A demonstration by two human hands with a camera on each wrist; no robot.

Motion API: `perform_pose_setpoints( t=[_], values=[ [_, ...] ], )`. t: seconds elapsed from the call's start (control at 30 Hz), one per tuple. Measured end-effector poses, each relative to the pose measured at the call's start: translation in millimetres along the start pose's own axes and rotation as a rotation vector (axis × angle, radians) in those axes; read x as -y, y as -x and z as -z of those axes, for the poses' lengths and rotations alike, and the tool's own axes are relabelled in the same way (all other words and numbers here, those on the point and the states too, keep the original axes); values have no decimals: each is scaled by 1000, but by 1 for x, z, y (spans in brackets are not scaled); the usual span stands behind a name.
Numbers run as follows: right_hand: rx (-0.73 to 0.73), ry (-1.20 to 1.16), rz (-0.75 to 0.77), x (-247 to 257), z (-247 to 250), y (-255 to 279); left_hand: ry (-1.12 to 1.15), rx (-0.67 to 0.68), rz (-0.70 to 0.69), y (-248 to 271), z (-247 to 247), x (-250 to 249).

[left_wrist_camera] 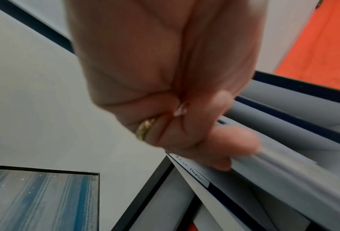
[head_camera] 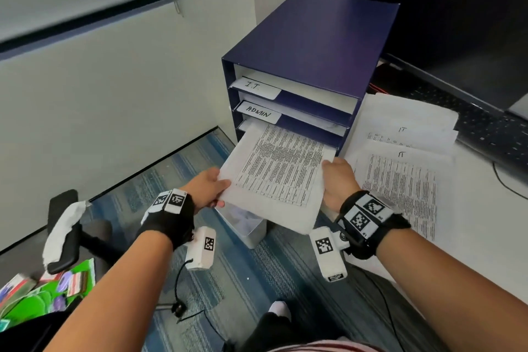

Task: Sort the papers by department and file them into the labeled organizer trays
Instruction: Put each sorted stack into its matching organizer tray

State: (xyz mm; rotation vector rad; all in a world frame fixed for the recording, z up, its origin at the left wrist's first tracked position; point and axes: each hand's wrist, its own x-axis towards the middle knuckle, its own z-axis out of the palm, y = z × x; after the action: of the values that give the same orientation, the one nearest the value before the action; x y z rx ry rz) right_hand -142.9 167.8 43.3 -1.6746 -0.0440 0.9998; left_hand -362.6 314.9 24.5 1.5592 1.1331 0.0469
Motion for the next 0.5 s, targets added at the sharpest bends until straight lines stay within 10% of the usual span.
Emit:
perform_pose_setpoints(
  t=[0.17,0.33,0.5],
  values=[
    [308,54,-221,2,7,17,75,-97,-32,-51,-2,-36],
    [139,-276,-217,11,-3,-4,294,-167,-51,-89,-9,-71],
    [-32,734,127,27,-9,9,528,-261,20,-119,-16,-80]
  ],
)
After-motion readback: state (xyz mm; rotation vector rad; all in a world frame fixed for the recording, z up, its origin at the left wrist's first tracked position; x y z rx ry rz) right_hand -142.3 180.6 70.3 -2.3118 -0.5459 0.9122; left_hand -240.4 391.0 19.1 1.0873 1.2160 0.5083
